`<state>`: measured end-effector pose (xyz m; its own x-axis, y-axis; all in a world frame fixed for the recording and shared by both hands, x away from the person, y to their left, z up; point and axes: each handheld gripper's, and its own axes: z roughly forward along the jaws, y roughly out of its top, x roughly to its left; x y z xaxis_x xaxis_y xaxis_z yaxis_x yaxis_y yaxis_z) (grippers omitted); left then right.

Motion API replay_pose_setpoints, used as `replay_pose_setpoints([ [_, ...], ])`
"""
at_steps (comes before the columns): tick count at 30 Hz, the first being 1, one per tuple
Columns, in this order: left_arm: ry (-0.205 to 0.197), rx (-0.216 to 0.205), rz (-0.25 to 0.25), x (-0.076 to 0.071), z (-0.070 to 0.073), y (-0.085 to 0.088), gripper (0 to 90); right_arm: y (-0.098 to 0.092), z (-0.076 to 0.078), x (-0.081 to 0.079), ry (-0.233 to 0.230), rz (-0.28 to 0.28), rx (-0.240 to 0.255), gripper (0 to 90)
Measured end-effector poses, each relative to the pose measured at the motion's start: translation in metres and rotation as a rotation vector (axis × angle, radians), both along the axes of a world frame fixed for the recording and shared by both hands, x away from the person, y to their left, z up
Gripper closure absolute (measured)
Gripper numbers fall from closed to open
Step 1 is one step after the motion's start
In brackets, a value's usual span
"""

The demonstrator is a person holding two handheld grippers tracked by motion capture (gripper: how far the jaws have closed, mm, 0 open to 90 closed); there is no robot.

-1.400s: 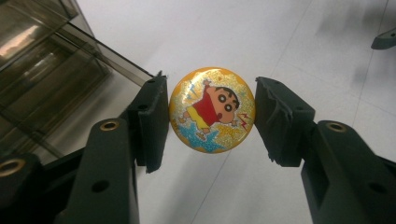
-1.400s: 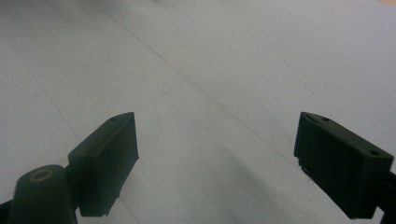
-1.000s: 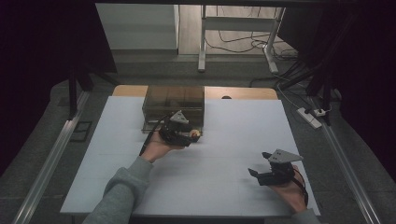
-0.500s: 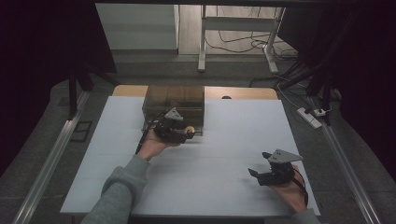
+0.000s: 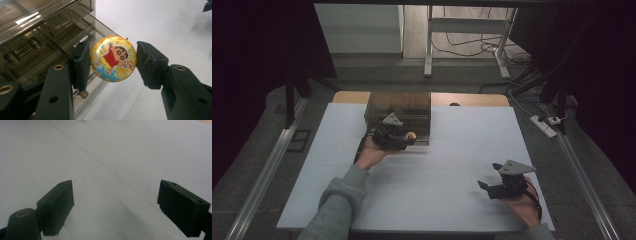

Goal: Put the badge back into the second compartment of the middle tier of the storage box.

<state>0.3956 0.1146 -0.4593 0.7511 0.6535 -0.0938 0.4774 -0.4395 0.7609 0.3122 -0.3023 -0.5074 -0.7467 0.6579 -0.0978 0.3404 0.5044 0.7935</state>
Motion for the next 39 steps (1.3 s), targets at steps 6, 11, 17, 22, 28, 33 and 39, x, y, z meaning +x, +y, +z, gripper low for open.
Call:
replay_pose_setpoints([
  [6,-0.004,-0.008,0.018,0.002,0.000,0.006,46.5,0.000,0.000,0.000,-0.001,-0.001,-0.002,13.0],
  [11,-0.008,-0.015,0.047,0.005,-0.001,0.013,46.5,0.000,0.000,0.000,-0.001,-0.002,-0.001,13.1],
  [17,-0.004,0.006,0.089,0.011,-0.007,0.018,46.5,0.000,0.000,0.000,-0.002,0.001,-0.004,13.1],
  [22,-0.013,0.023,0.120,0.015,-0.012,0.021,46.5,0.000,0.000,0.000,-0.001,0.000,-0.003,13.1],
  [28,-0.019,0.021,0.172,0.019,-0.016,0.032,46.5,0.000,-0.001,0.000,0.000,0.000,-0.004,13.1],
  [33,-0.018,0.031,0.192,0.021,-0.018,0.036,46.5,0.000,-0.001,0.001,-0.001,-0.001,-0.005,13.1],
  [39,-0.023,0.036,0.192,0.021,-0.018,0.035,46.4,0.000,-0.001,0.000,0.002,-0.003,-0.005,13.1],
])
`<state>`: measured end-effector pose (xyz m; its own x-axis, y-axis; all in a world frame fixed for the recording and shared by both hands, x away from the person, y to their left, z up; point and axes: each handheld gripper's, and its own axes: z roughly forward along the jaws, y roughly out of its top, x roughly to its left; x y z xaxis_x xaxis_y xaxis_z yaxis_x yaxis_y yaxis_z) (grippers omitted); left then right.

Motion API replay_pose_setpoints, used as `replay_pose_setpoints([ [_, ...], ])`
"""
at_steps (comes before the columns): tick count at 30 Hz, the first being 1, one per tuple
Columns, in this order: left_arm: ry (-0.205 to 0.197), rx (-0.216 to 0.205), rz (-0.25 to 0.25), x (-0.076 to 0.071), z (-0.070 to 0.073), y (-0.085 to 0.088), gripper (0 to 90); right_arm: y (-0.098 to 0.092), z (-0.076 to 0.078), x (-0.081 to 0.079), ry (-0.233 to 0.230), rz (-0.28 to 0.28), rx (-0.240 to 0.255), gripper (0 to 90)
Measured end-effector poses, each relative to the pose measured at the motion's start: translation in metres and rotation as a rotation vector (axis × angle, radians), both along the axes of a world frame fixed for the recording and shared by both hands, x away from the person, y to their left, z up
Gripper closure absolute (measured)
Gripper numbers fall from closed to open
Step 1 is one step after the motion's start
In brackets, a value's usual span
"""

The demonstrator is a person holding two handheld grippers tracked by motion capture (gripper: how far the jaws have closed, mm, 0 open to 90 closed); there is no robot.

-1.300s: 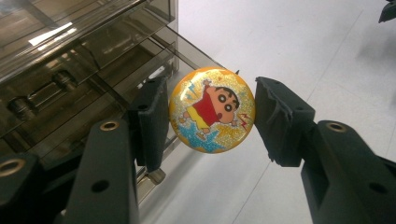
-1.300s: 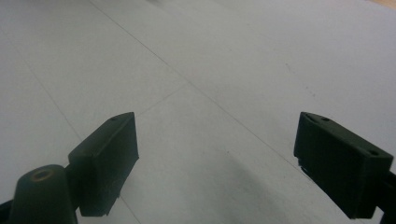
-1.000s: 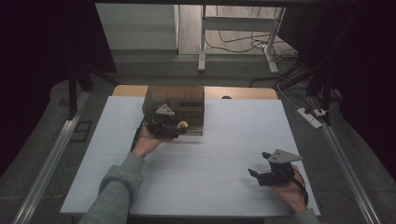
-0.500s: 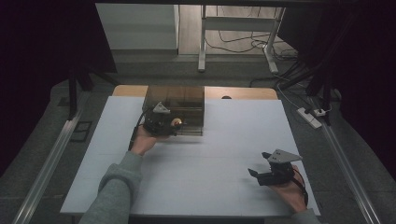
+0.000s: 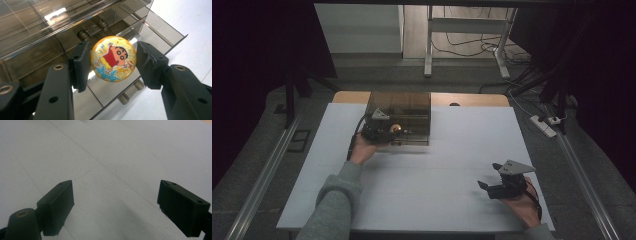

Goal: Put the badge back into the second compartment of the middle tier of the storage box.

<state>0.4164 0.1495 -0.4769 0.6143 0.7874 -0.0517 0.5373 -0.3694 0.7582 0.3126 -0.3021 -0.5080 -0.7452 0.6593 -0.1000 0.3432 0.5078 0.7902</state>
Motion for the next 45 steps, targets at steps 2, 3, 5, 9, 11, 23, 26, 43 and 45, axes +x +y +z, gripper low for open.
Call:
replay_pose_setpoints([
  [2,0.004,0.001,0.000,0.000,-0.001,0.000,46.4,0.000,0.000,0.000,0.000,0.000,-0.001,13.1],
  [3,0.006,0.000,0.000,0.001,-0.001,0.000,46.3,0.000,0.000,0.000,0.000,0.000,0.000,13.1],
  [5,0.011,-0.003,0.002,0.001,-0.001,0.001,46.2,0.000,0.000,0.000,0.000,0.000,0.000,13.1],
  [9,0.011,-0.014,-0.005,0.001,0.000,0.000,39.5,0.000,0.000,0.000,0.000,0.001,-0.002,13.1],
  [11,0.012,-0.020,-0.015,0.000,0.001,-0.001,39.1,0.000,0.000,0.000,-0.002,0.003,-0.002,13.2],
  [23,0.011,-0.045,-0.037,-0.005,0.006,-0.001,35.9,0.000,0.000,0.000,-0.002,0.000,0.000,13.2],
  [26,0.008,-0.046,-0.047,-0.009,0.008,-0.001,34.6,-0.001,0.000,0.000,0.000,-0.001,-0.003,13.2],
  [43,0.005,-0.046,-0.064,-0.038,0.014,0.003,26.4,-0.001,0.001,0.000,-0.001,0.003,0.002,13.2],
  [45,0.009,-0.045,-0.061,-0.040,0.013,0.004,24.9,-0.001,0.001,0.000,-0.001,0.003,0.002,13.2],
])
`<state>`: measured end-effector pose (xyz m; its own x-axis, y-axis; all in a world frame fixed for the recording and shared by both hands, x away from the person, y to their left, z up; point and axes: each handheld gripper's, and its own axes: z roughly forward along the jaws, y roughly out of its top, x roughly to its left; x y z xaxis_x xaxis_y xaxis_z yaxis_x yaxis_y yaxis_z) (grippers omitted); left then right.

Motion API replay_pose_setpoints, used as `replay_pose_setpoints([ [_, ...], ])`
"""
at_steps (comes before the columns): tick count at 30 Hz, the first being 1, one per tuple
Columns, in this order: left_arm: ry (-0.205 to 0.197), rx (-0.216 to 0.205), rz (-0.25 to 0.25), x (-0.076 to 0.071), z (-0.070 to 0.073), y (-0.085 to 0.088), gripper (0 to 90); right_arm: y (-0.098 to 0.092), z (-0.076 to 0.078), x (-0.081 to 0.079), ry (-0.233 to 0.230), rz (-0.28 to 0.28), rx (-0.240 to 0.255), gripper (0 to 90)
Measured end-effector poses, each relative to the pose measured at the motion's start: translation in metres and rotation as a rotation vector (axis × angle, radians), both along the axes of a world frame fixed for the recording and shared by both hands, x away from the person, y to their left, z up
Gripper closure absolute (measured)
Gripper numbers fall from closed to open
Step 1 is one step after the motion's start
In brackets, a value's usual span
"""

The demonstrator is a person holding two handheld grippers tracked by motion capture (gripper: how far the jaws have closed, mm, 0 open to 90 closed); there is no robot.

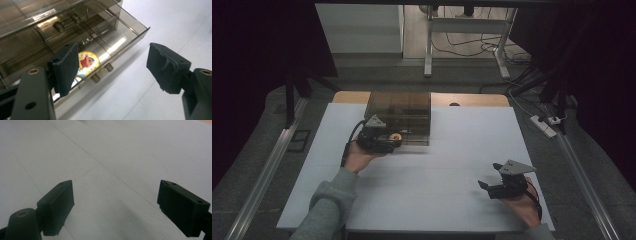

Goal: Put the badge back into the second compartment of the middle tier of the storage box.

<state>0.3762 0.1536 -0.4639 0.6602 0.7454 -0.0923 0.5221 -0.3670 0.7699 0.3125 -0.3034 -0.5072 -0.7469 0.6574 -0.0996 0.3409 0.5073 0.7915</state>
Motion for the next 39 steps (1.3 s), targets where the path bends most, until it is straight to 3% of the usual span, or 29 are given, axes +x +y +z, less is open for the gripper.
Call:
replay_pose_setpoints([
  [14,0.005,0.006,0.013,-0.035,-0.015,0.022,23.2,-0.001,0.000,-0.001,-0.003,-0.005,0.009,13.2],
  [22,0.005,0.042,0.016,-0.063,-0.031,0.036,22.9,-0.001,0.000,-0.001,-0.005,-0.004,0.009,13.3],
  [31,0.024,0.035,0.030,-0.088,-0.047,0.050,22.9,0.000,0.000,0.000,-0.005,0.001,-0.003,13.3],
  [39,0.021,0.037,0.053,-0.108,-0.052,0.064,22.7,-0.002,0.000,0.000,-0.008,-0.003,0.001,13.3],
])
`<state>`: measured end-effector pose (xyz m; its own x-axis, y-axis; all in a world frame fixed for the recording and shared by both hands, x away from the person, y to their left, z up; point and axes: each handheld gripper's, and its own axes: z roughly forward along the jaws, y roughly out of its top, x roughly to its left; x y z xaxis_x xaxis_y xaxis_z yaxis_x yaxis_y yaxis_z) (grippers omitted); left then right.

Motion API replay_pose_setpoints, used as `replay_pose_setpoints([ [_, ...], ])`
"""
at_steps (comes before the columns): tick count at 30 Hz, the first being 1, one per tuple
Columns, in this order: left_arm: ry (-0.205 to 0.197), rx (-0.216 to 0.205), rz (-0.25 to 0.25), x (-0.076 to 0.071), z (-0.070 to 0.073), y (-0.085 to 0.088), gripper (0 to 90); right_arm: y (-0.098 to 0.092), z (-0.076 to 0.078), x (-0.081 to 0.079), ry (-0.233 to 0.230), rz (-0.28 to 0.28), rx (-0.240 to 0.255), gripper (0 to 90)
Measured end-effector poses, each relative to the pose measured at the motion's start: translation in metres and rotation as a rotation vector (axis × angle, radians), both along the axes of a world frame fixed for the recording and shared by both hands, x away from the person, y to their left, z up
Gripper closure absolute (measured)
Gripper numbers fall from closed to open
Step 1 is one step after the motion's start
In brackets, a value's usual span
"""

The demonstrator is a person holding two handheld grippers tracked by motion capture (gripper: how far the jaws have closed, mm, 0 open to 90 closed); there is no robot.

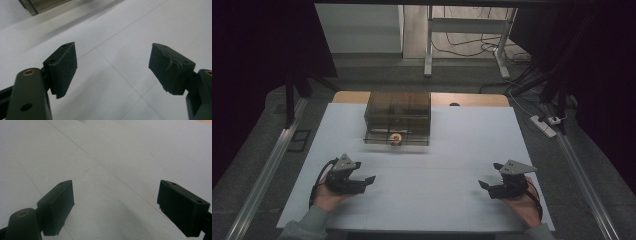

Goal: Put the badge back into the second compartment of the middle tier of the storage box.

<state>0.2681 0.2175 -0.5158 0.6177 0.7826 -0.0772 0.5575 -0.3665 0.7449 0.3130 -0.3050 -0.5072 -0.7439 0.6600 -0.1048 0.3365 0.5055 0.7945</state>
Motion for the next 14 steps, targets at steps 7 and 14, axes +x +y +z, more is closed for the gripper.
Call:
replay_pose_setpoints([
  [7,-0.010,0.000,-0.007,-0.0090,0.0006,0.0018,22.1,-0.0018,0.0018,0.0001,-0.006,-0.009,0.007,13.4],
  [14,-0.006,0.009,0.005,-0.0074,-0.0010,0.0035,21.1,-0.0012,0.0019,0.0000,-0.011,-0.002,0.004,13.4],
])
